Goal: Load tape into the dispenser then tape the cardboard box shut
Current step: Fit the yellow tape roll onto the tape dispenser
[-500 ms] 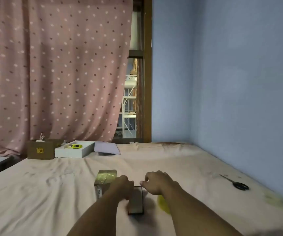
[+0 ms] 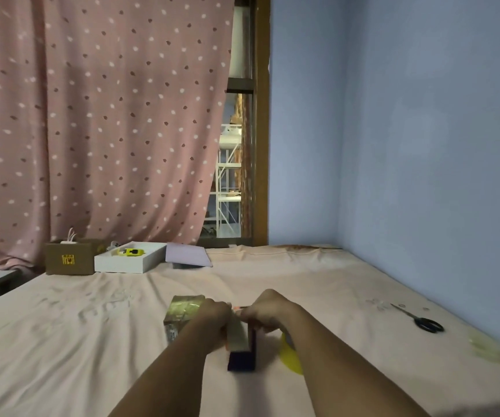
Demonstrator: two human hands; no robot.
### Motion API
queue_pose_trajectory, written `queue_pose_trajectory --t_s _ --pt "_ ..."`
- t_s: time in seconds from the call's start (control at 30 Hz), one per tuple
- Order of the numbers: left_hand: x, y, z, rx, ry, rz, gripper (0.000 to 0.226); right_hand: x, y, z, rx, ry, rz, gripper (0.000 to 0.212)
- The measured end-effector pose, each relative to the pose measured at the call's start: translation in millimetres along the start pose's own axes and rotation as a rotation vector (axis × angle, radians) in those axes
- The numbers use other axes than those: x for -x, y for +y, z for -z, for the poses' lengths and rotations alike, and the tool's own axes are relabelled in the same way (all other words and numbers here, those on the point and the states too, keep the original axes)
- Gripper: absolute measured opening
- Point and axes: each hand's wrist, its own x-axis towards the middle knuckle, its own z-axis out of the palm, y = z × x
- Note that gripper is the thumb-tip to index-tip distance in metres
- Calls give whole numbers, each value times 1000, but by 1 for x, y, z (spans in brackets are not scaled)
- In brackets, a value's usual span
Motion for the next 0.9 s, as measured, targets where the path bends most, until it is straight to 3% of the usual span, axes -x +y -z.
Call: queue_pose_trajectory --t_s 0.17,0.5,0.63,0.7,0.9 --pt "-12 17 -10 -28 183 -114 25 -15 -10 8 -91 112 38 29" --pt "-29 21 -18 -29 154 -131 36 -46 9 29 -82 390 91 24" --pt "-49 6 -11 -30 124 -126 32 -58 16 32 86 518 118 27" --pt "-63 -3 -7 -30 114 -137 40 -65 21 30 215 551 122 27" --pt "-73 -13 -10 -42 141 -117 28 -86 45 20 447 524 26 28"
